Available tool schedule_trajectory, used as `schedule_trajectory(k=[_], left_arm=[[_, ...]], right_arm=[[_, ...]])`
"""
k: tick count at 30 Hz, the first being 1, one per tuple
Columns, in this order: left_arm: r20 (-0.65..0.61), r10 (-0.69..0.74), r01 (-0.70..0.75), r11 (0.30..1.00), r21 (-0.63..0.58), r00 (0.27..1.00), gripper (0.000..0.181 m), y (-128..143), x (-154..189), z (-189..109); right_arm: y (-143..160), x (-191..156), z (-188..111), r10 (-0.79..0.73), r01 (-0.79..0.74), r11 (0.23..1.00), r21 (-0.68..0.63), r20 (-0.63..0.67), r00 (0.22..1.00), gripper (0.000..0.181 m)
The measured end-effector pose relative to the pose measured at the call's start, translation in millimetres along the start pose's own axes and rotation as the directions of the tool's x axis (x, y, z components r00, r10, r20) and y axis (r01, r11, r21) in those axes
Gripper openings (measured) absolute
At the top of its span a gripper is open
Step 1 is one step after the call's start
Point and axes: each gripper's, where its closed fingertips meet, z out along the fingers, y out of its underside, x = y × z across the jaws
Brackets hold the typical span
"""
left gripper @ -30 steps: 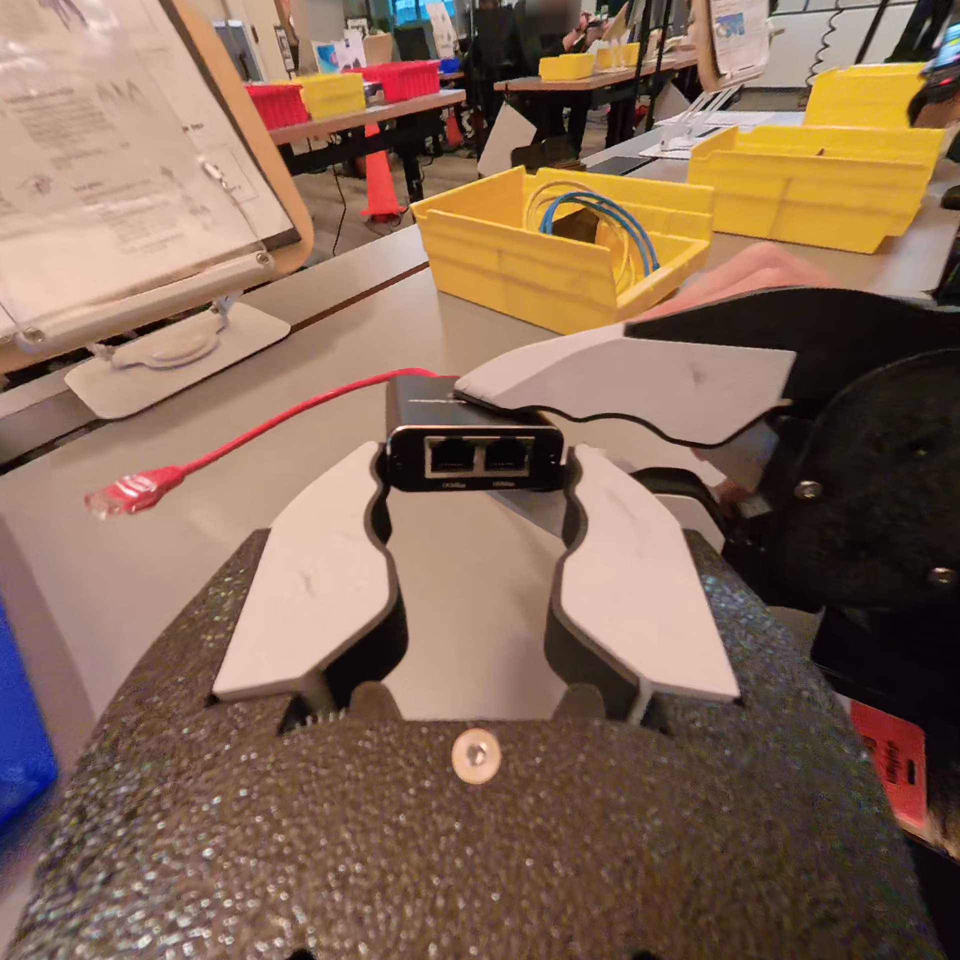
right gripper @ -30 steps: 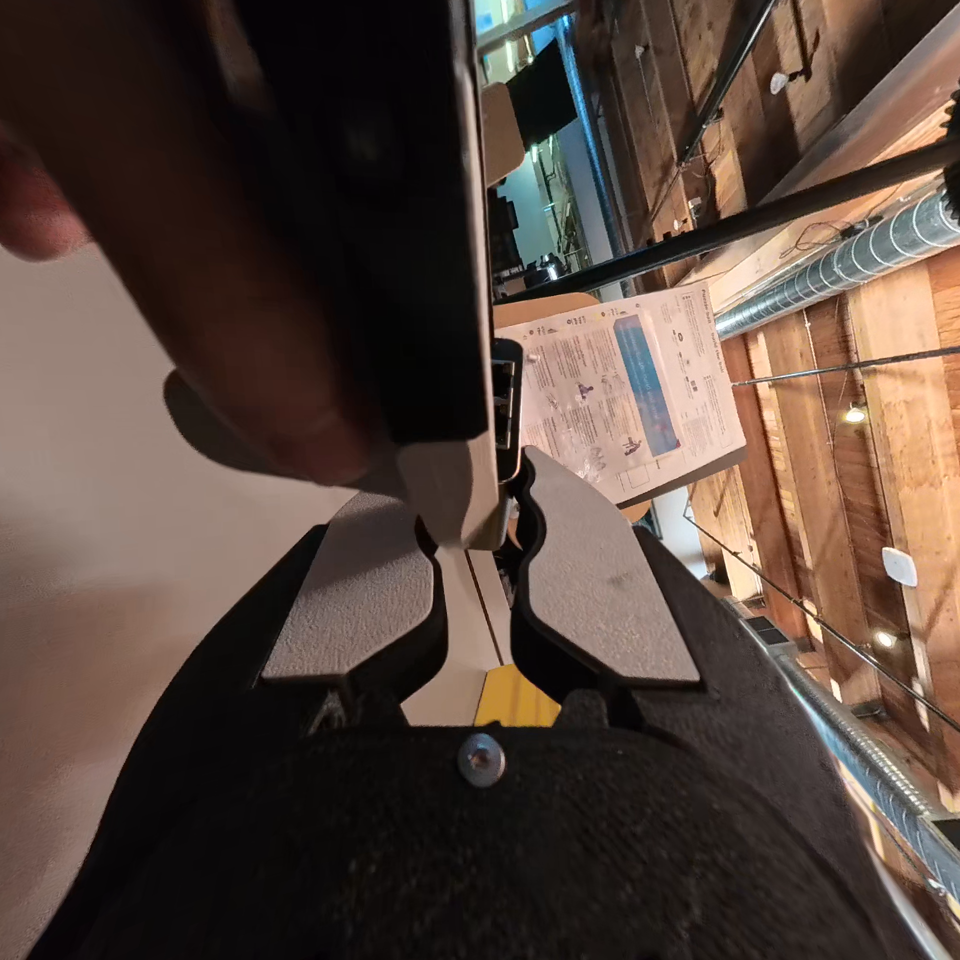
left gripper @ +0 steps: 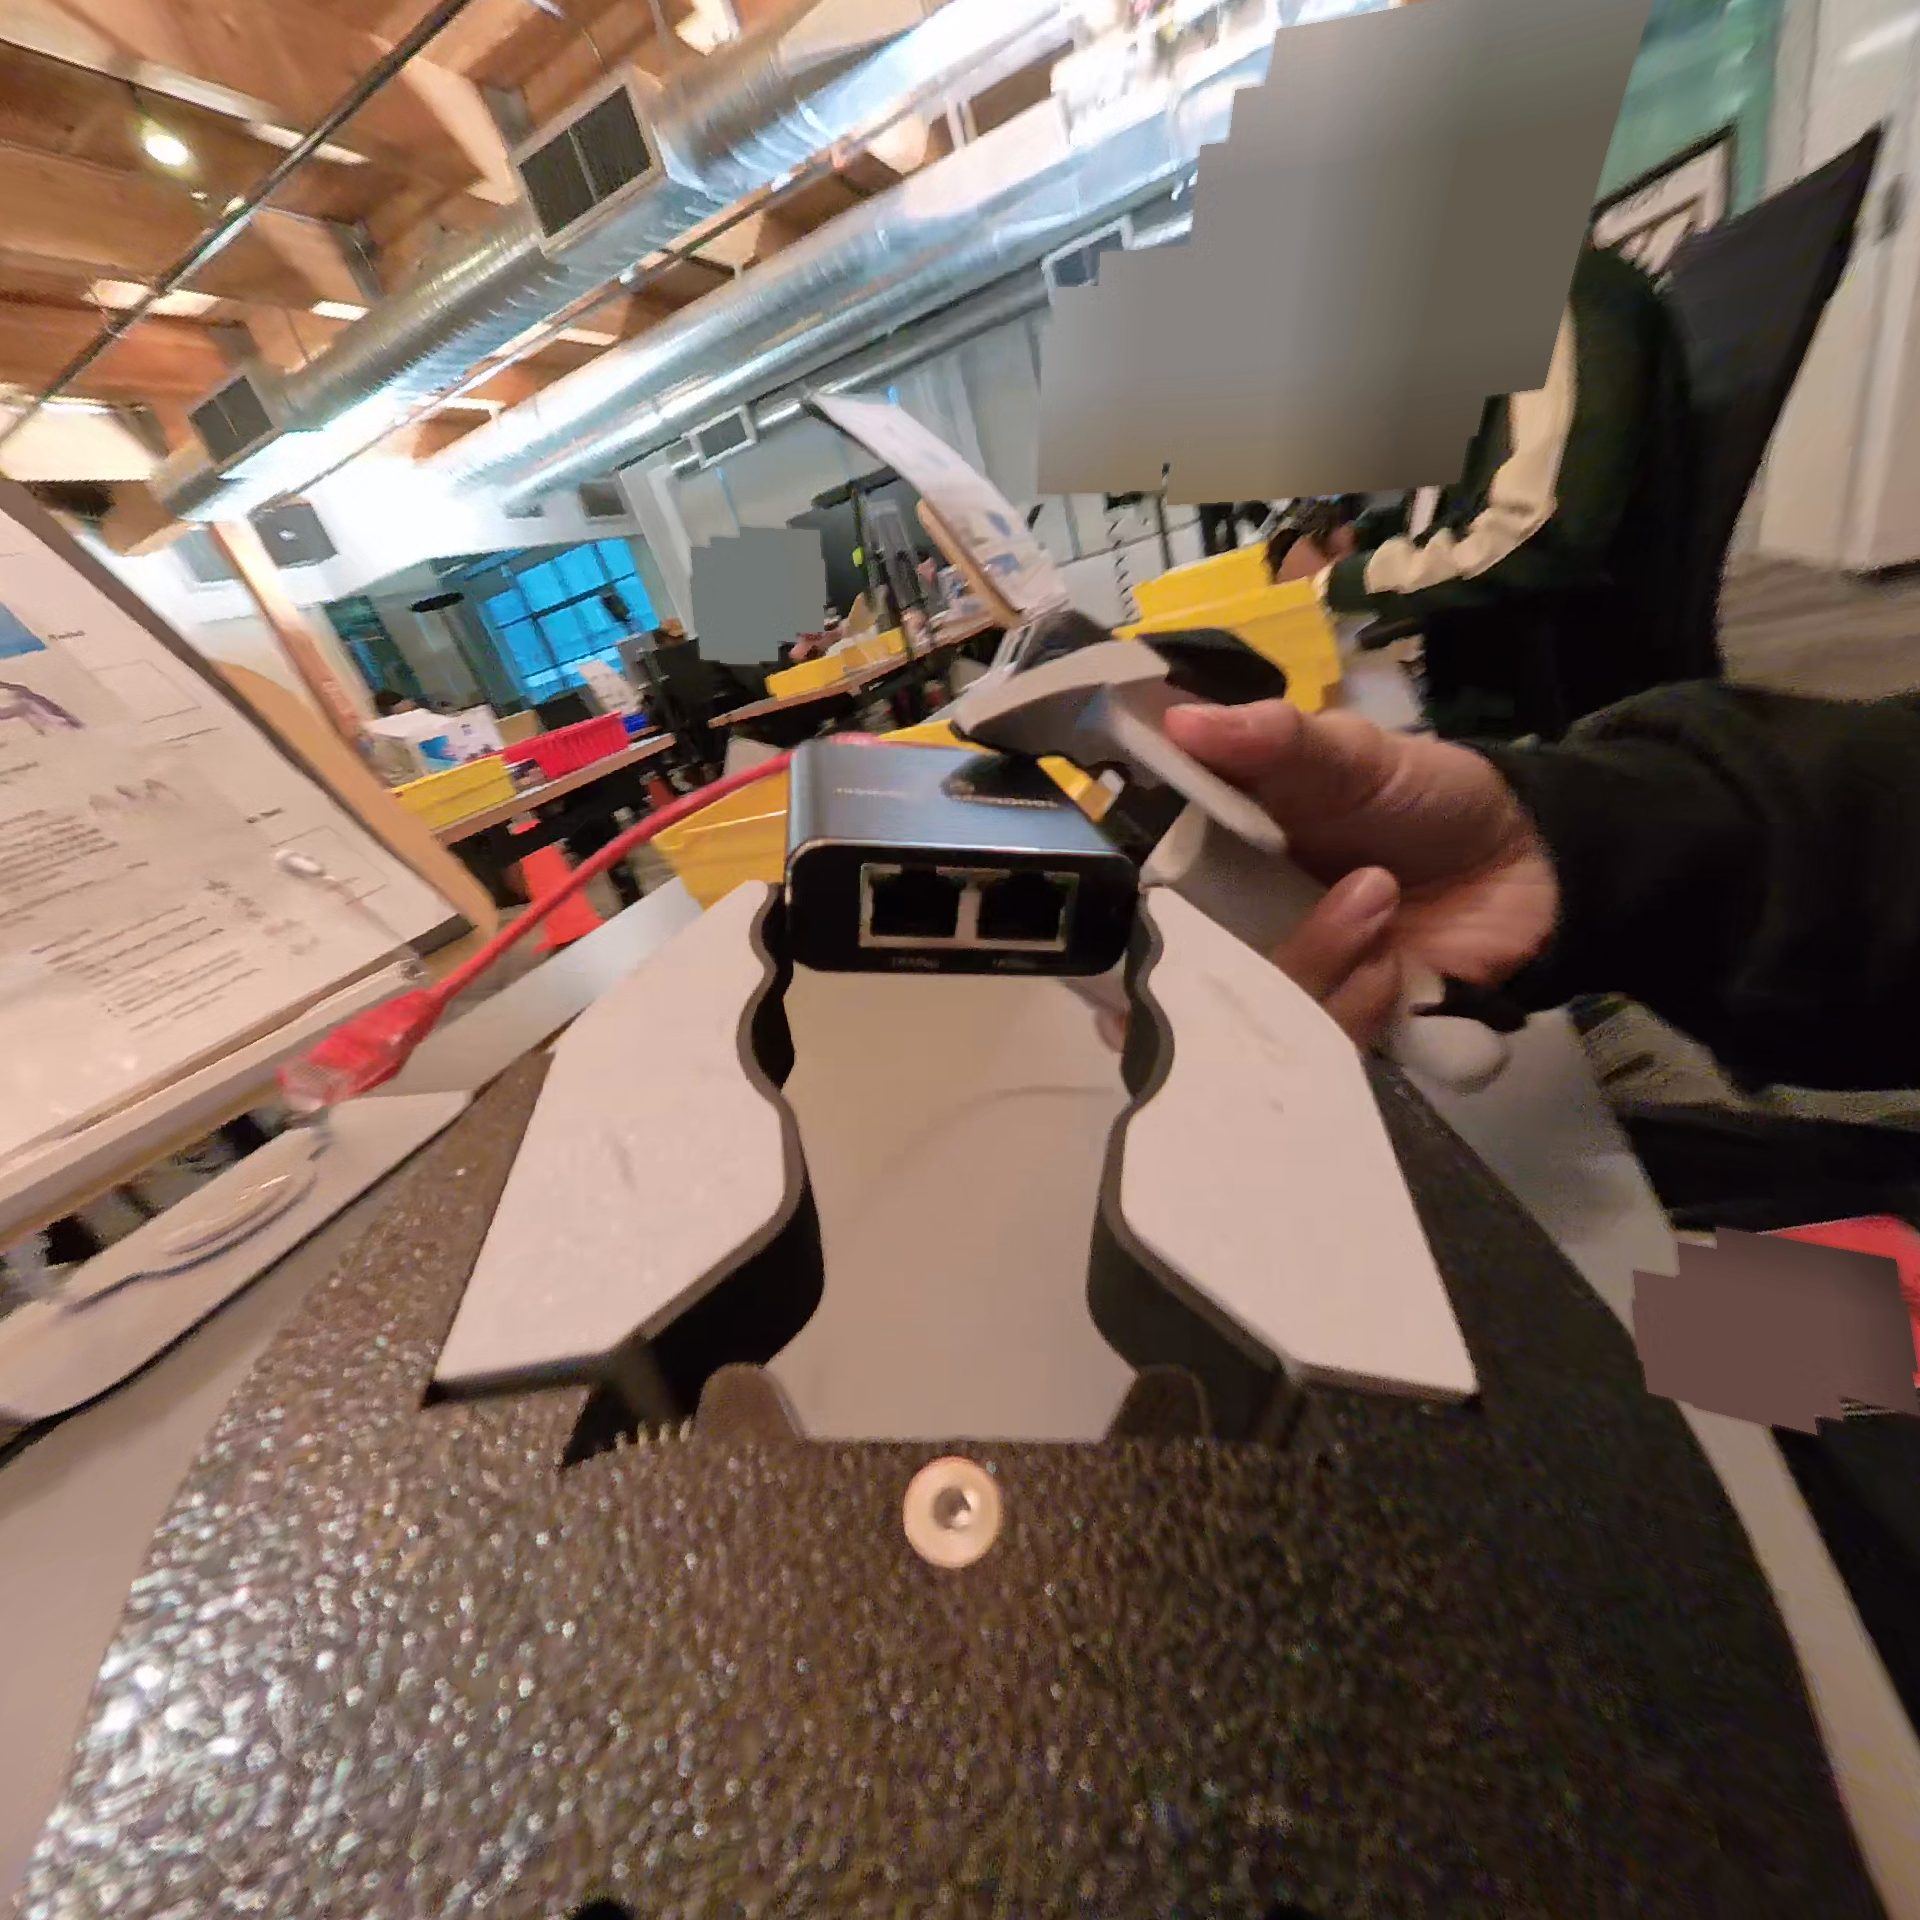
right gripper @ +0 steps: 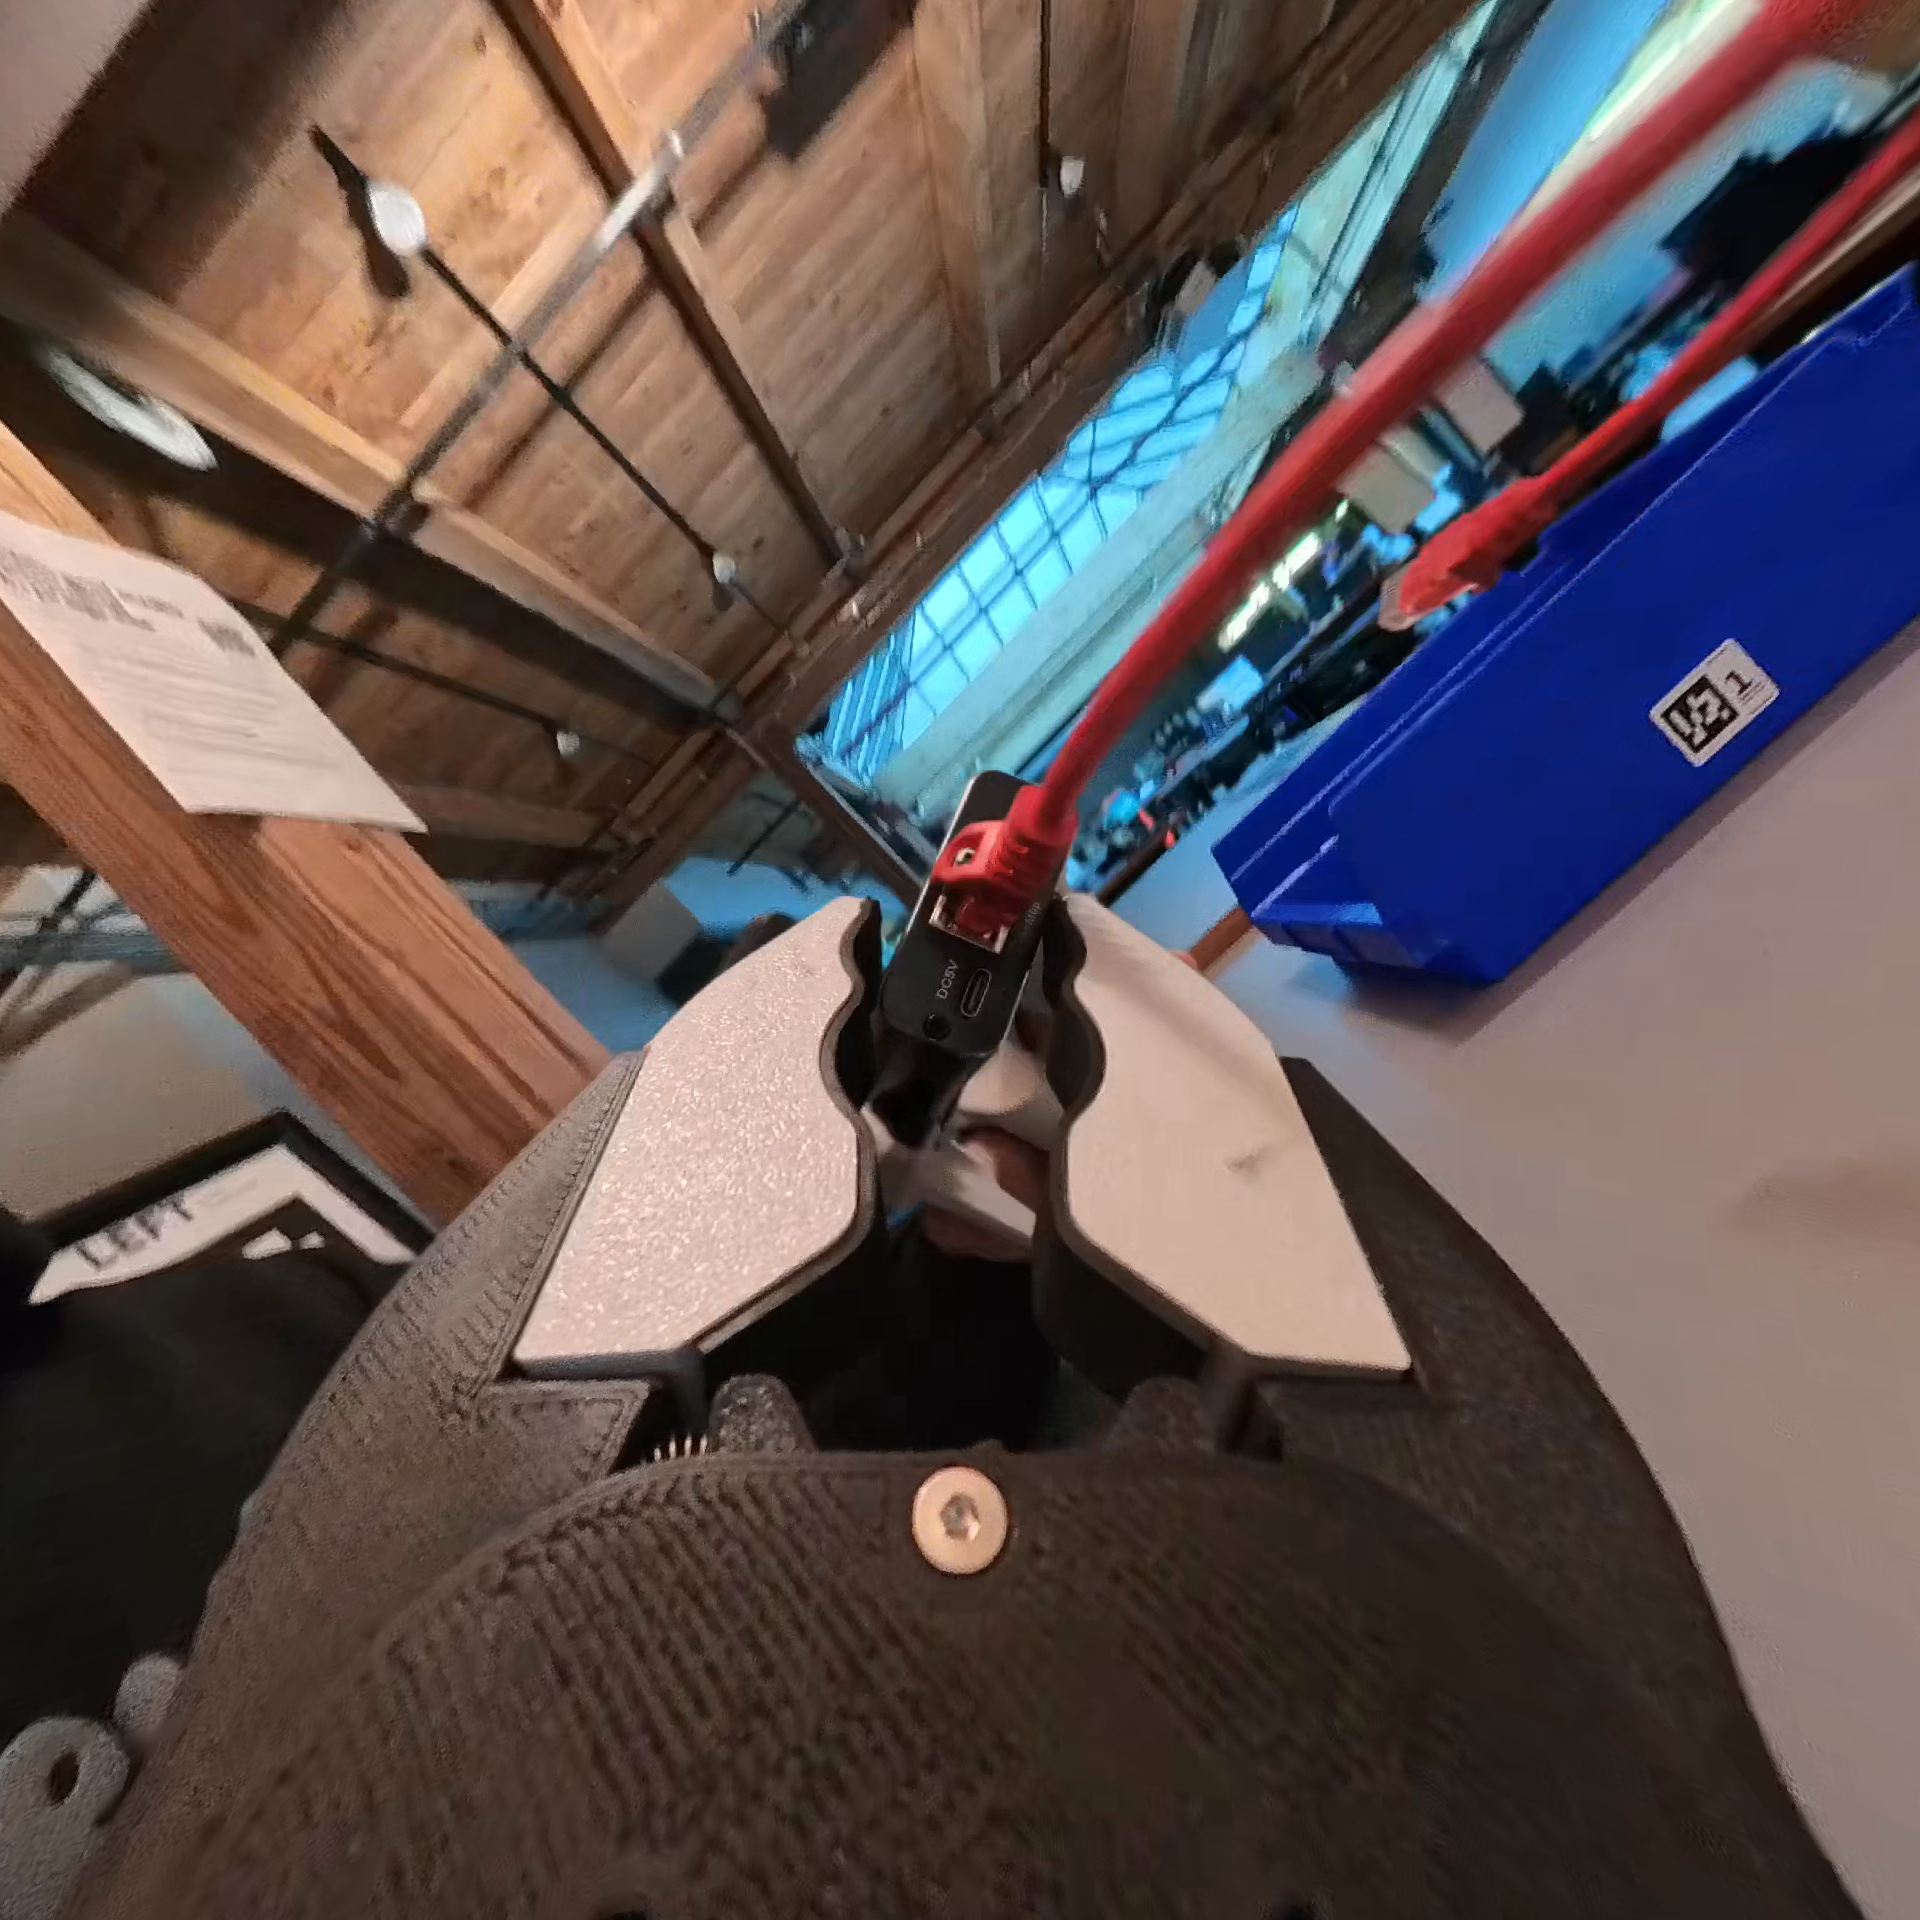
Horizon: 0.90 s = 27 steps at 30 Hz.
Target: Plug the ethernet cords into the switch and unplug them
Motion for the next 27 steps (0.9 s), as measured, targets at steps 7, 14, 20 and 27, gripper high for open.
schedule_trajectory(k=[7,14,20,27], left_arm=[[0.123,0.153,-0.147,0.988,-0.053,0.981,0.069,3.1,-6.4,4.3],[0.183,0.2,-0.192,0.979,-0.063,0.963,0.072,3.5,-12.3,3.7],[0.159,0.143,-0.14,0.99,-0.031,0.977,0.071,2.6,-12.8,3.2],[0.192,0.104,-0.103,0.995,-0.011,0.976,0.071,6.0,-22.5,-2.7]], right_arm=[[-0.3,1.5,4.7,0.036,-0.027,0.989,0.146,-0.058,0.998,0.025],[11.2,5.2,8.7,0.063,-0.044,0.986,0.159,-0.116,0.991,0.025],[11.7,6.6,8.5,0.036,-0.02,0.992,0.128,-0.124,0.992,0.026],[1.8,19.3,-2.5,0.147,-0.117,0.968,0.223,-0.125,0.981,0.023]])
